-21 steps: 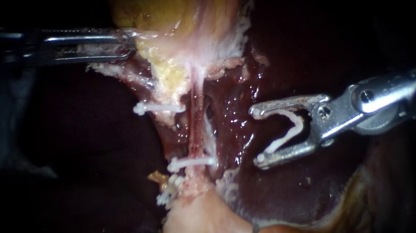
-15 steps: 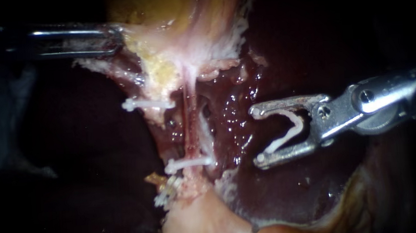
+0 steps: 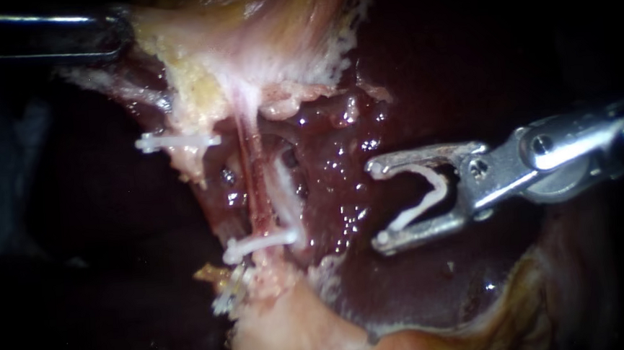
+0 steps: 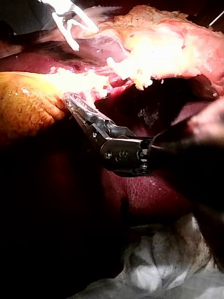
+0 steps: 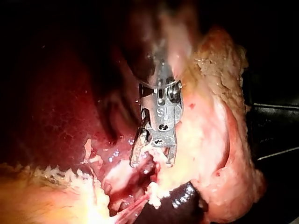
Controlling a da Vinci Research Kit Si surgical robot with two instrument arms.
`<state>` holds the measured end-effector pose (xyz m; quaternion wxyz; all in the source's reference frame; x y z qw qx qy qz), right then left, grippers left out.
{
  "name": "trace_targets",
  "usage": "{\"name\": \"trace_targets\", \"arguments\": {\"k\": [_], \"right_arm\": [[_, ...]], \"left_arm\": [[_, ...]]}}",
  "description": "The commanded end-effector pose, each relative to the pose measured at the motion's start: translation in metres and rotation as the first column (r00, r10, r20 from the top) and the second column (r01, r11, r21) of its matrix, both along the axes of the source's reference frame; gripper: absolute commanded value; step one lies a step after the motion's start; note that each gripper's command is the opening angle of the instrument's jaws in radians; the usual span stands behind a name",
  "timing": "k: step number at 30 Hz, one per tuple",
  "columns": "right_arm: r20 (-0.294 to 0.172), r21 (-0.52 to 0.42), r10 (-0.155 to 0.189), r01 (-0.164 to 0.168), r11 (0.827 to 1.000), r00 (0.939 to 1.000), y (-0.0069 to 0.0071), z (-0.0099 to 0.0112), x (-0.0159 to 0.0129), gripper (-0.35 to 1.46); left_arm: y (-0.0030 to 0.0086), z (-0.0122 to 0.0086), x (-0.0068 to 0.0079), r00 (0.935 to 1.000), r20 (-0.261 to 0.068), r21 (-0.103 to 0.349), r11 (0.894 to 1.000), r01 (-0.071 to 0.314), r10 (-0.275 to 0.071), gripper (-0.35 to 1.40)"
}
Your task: Clipping second clip right tube
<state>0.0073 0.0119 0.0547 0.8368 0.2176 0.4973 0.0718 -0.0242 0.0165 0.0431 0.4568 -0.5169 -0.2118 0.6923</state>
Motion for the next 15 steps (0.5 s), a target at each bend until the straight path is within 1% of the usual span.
{"name": "trace_targets", "arguments": {"k": [1, 3, 7, 9, 15], "right_arm": [[0.001, 0.025, 0.019, -0.019, 0.999, 0.9998, 0.0000, 0.0002, 0.0006, 0.49], [0.000, 0.071, 0.049, -0.049, 0.996, 0.9988, 0.0002, 0.0005, 0.0018, 0.49], [0.021, 0.119, 0.083, -0.085, 0.989, 0.9963, 0.0003, 0.0016, 0.0041, 0.49], [0.028, 0.139, 0.090, -0.093, 0.986, 0.9956, 0.0001, 0.0023, 0.0050, 0.49], [0.045, 0.198, 0.102, -0.109, 0.974, 0.9938, -0.0006, 0.0054, 0.0074, 0.48]], "left_arm": [[-0.0001, 0.0001, -0.0001, 1.0000, -0.001, -0.001, 1.000, 0.000, 0.000, -0.35], [-0.0001, 0.0002, -0.0002, 1.0000, -0.001, -0.002, 1.000, 0.001, -0.001, -0.35], [-0.0003, 0.0001, -0.0002, 1.0000, -0.002, -0.002, 1.000, 0.002, -0.002, -0.35], [-0.0003, 0.0001, -0.0003, 1.0000, -0.004, -0.003, 1.000, 0.004, -0.004, -0.35], [-0.0005, 0.0001, -0.0005, 1.0000, -0.003, -0.003, 1.000, 0.004, -0.004, -0.35]]}}
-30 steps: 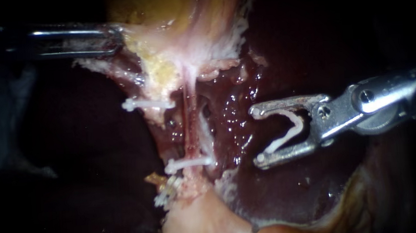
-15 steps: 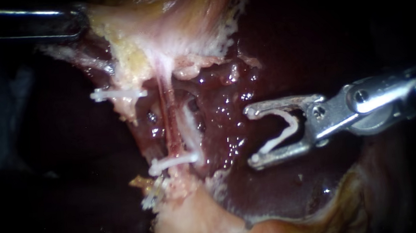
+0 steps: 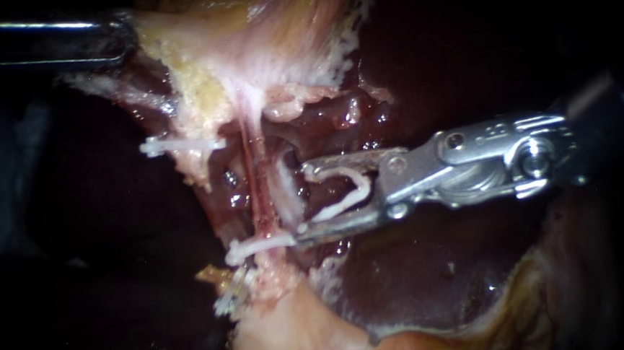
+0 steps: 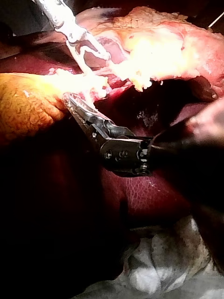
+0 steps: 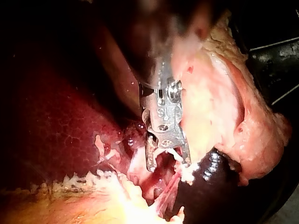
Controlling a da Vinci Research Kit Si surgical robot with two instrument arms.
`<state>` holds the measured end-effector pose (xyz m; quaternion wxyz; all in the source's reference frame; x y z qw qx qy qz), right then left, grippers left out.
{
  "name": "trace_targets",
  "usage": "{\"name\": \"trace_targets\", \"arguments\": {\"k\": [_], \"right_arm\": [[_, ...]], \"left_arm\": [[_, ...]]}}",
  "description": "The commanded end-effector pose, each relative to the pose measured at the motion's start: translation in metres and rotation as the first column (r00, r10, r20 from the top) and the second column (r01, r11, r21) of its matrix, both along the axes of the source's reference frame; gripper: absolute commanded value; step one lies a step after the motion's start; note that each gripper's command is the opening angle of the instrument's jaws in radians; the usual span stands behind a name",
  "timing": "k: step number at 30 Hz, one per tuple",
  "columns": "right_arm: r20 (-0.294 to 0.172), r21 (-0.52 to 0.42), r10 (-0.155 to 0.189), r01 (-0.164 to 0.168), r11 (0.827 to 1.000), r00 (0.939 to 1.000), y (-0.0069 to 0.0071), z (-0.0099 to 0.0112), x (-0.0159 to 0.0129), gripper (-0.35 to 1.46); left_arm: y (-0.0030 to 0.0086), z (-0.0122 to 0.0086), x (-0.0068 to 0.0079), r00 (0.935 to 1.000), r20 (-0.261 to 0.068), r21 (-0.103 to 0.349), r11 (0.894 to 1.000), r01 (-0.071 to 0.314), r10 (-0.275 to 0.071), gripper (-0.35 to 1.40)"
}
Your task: Clipping second clip right tube
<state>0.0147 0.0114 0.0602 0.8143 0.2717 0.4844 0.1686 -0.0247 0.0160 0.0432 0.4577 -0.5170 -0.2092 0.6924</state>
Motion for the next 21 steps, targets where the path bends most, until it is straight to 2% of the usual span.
{"name": "trace_targets", "arguments": {"k": [1, 3, 5, 13, 21], "right_arm": [[-0.003, 0.016, -0.001, 0.001, 1.000, 1.0000, -0.0001, 0.0006, 0.0004, 0.48], [-0.014, 0.035, 0.003, -0.002, 0.999, 0.9999, -0.0002, 0.0012, 0.0008, 0.48], [-0.045, 0.073, 0.012, -0.009, 0.997, 0.9989, -0.0003, 0.0017, 0.0012, 0.48], [-0.106, 0.133, 0.021, -0.007, 0.991, 0.9941, -0.0004, 0.0021, 0.0033, 0.48], [-0.135, 0.160, 0.016, 0.006, 0.987, 0.9908, -0.0008, 0.0026, 0.0050, 0.48]], "left_arm": [[0.0000, 0.0000, 0.0000, 1.0000, -0.001, -0.001, 1.000, 0.000, 0.000, -0.35], [-0.0001, 0.0001, -0.0001, 1.0000, -0.001, -0.002, 1.000, 0.000, 0.000, -0.35], [-0.0002, 0.0002, -0.0001, 1.0000, 0.000, -0.001, 1.000, -0.002, 0.002, -0.35], [-0.0003, 0.0003, -0.0002, 1.0000, 0.000, -0.002, 1.000, -0.001, 0.001, -0.35], [-0.0003, 0.0005, -0.0002, 1.0000, 0.000, -0.003, 1.000, -0.002, 0.002, -0.35]]}}
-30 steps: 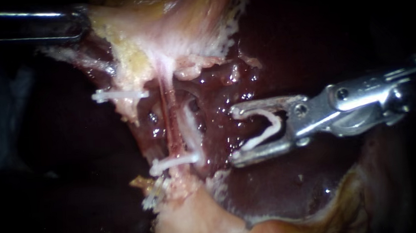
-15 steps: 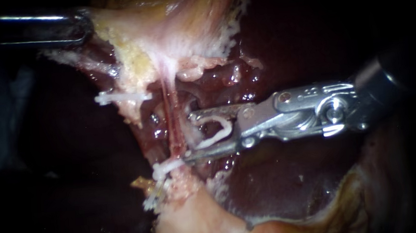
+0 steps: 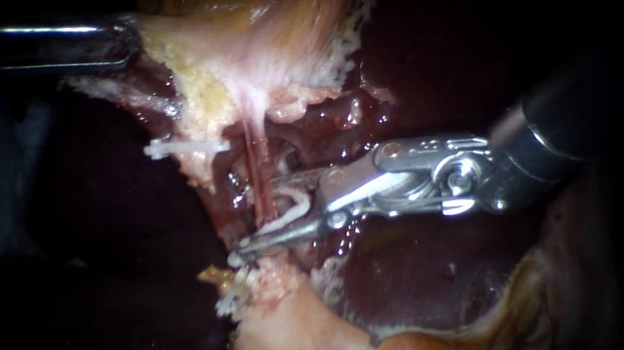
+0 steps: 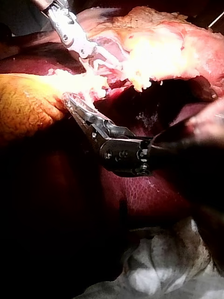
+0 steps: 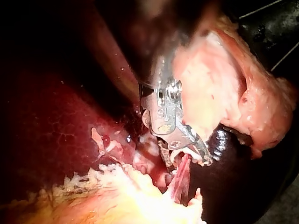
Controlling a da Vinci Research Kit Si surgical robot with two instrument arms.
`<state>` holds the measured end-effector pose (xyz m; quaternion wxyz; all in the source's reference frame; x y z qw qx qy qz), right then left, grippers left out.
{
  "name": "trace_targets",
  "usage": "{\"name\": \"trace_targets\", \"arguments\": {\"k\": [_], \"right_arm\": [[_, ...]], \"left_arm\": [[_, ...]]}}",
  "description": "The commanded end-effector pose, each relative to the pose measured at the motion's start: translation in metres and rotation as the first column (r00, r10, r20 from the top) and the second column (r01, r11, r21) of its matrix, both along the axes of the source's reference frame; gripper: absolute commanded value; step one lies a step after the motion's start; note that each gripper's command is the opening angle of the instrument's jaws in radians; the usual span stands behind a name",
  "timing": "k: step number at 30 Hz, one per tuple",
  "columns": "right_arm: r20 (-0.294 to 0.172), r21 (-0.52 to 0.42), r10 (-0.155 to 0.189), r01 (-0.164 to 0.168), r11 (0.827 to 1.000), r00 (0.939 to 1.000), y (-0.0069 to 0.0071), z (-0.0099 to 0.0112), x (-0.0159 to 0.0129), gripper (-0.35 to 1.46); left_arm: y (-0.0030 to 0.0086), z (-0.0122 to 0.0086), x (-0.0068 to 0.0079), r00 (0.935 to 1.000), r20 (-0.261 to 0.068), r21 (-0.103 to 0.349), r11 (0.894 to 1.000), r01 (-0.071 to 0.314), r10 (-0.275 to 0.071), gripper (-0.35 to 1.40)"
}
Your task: Clipping second clip right tube
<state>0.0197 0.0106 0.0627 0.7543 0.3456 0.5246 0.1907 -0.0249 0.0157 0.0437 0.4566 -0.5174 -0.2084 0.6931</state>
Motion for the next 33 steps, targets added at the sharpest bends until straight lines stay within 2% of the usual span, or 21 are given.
{"name": "trace_targets", "arguments": {"k": [1, 8, 19, 21, 28, 33], "right_arm": [[0.000, -0.001, -0.003, 0.003, 1.000, 1.0000, -0.0001, 0.0001, 0.0002, 0.48], [-0.030, 0.019, -0.024, 0.024, 1.000, 0.9993, -0.0009, 0.0001, 0.0012, 0.48], [-0.114, 0.042, -0.061, 0.066, 0.997, 0.9916, -0.0031, -0.0027, 0.0018, 0.47], [-0.129, 0.050, -0.060, 0.067, 0.996, 0.9898, -0.0034, -0.0031, 0.0019, 0.47], [-0.145, 0.056, -0.067, 0.075, 0.996, 0.9873, -0.0037, -0.0040, 0.0019, 0.43], [-0.146, 0.061, -0.070, 0.079, 0.995, 0.9869, -0.0034, -0.0036, 0.0018, 0.28]], "left_arm": [[0.0000, 0.0001, 0.0000, 1.0000, 0.000, 0.000, 1.000, 0.000, 0.000, -0.35], [0.0000, 0.0001, 0.0000, 1.0000, 0.000, -0.001, 1.000, 0.000, 0.000, -0.35], [0.0000, 0.0002, 0.0000, 1.0000, 0.000, -0.001, 1.000, 0.000, 0.000, -0.35], [0.0000, 0.0002, 0.0000, 1.0000, 0.000, -0.001, 1.000, 0.000, 0.000, -0.35], [0.0000, 0.0001, 0.0000, 1.0000, 0.000, -0.001, 1.000, 0.000, 0.000, -0.35], [-0.0001, 0.0002, 0.0000, 1.0000, 0.000, -0.001, 1.000, 0.000, 0.000, -0.35]]}}
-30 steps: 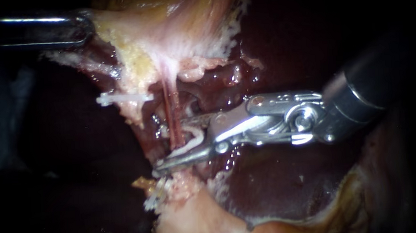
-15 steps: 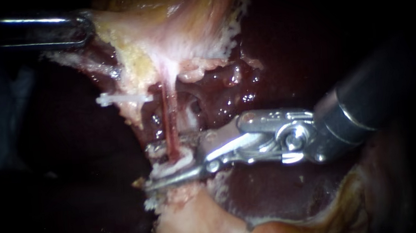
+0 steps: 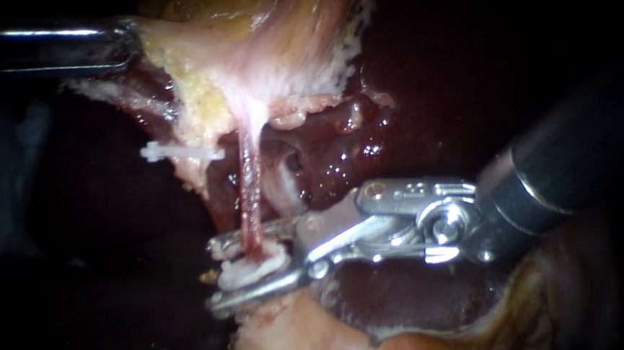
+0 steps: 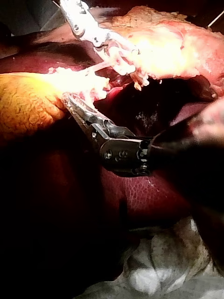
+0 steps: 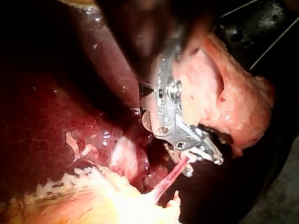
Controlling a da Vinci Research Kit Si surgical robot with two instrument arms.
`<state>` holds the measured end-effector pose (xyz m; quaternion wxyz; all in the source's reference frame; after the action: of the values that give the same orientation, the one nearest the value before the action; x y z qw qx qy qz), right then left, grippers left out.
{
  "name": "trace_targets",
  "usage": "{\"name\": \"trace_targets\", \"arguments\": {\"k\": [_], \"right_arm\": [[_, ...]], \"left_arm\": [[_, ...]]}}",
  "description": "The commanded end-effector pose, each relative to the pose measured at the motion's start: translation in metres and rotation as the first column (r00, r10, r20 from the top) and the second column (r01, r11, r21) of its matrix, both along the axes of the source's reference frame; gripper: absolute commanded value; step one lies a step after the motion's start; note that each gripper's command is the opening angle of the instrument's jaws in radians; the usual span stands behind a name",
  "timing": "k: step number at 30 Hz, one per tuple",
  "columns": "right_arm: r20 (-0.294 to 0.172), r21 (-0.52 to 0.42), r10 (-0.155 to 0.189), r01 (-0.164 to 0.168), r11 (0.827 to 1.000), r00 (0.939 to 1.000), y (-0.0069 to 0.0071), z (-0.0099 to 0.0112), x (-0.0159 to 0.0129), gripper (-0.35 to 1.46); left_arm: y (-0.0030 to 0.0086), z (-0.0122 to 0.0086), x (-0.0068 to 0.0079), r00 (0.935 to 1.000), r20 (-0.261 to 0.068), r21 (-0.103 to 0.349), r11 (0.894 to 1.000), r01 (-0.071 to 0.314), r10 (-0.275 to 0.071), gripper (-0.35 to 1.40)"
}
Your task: Clipping second clip right tube
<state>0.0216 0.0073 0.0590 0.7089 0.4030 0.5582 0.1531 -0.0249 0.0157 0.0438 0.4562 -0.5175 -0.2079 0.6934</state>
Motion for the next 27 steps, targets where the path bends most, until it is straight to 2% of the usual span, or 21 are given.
{"name": "trace_targets", "arguments": {"k": [1, 12, 16, 19, 24, 27], "right_arm": [[0.003, 0.001, 0.001, -0.001, 1.000, 1.0000, 0.0000, 0.0002, -0.0001, 0.24], [0.012, 0.003, 0.003, -0.003, 1.000, 0.9999, 0.0006, 0.0009, -0.0004, -0.13], [0.028, 0.022, -0.001, 0.000, 1.000, 0.9996, 0.0006, 0.0010, -0.0005, -0.35], [0.055, 0.094, -0.004, -0.002, 0.996, 0.9985, 0.0007, 0.0011, -0.0006, -0.35], [0.081, 0.091, -0.020, 0.012, 0.996, 0.9966, 0.0006, 0.0014, -0.0007, -0.35], [0.081, 0.090, -0.020, 0.013, 0.996, 0.9965, 0.0006, 0.0016, -0.0007, -0.35]], "left_arm": [[0.0000, 0.0000, 0.0000, 1.0000, 0.000, 0.000, 1.000, 0.000, 0.000, -0.35], [0.0000, 0.0000, 0.0000, 1.0000, 0.000, 0.000, 1.000, 0.000, 0.000, -0.35], [-0.0001, 0.0001, 0.0000, 1.0000, 0.000, 0.000, 1.000, 0.000, 0.000, -0.35], [-0.0001, 0.0001, 0.0000, 1.0000, 0.000, -0.001, 1.000, 0.000, 0.000, -0.35], [-0.0001, 0.0001, 0.0000, 1.0000, 0.000, -0.001, 1.000, 0.000, 0.000, -0.35], [0.0000, 0.0001, 0.0000, 1.0000, 0.000, -0.001, 1.000, 0.000, 0.000, -0.35]]}}
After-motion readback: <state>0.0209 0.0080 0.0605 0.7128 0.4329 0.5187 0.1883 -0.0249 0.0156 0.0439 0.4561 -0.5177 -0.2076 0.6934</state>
